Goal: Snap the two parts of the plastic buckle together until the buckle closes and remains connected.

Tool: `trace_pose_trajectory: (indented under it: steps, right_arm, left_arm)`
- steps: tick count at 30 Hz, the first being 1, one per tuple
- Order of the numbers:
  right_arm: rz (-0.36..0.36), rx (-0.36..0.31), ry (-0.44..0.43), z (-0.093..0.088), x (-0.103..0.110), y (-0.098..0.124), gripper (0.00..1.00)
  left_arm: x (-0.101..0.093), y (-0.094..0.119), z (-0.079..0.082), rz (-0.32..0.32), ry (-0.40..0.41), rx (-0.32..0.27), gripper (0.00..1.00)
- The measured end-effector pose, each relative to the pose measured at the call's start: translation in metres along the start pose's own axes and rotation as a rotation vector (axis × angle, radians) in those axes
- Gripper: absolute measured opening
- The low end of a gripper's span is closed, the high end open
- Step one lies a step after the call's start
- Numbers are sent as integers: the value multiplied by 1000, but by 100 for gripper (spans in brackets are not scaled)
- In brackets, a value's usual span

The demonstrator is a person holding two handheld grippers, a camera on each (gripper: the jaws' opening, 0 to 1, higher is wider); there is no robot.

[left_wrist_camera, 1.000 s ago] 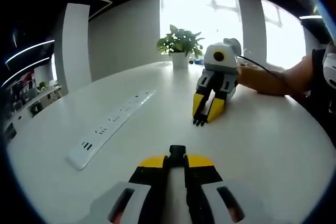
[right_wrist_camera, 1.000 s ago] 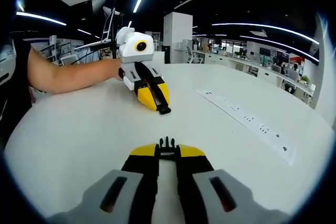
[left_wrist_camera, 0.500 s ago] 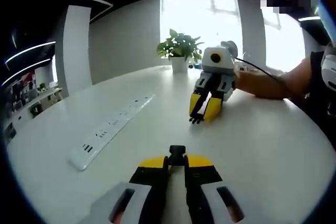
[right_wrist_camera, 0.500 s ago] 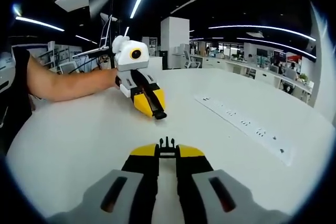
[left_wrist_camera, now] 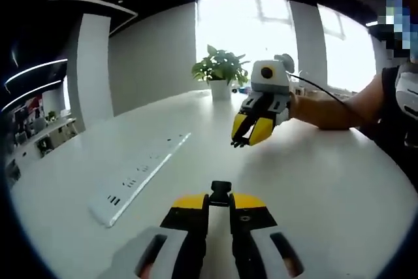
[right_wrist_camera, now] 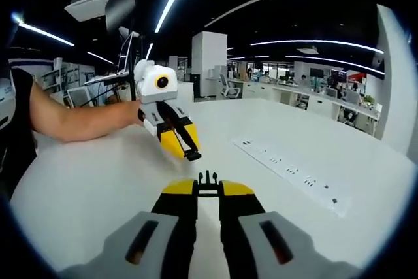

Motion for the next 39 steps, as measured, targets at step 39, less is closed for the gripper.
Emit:
trace_pose_trajectory:
  steps: [39]
  right_arm:
    - [-99,-50,24,7,-20,8,11]
  left_arm:
    - [11,25,27,100,-59,-136,10]
Point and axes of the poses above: the point that each gripper's makers call its tool centre point, and the gripper's own axes: y roughly backward along the fingers, x roughly to its left, z roughly out of its top, the point moved 7 cm from there along y, roughly backward along the fingers, and after that the axes turned 10 degrees about -z, right-handed, at the moved point
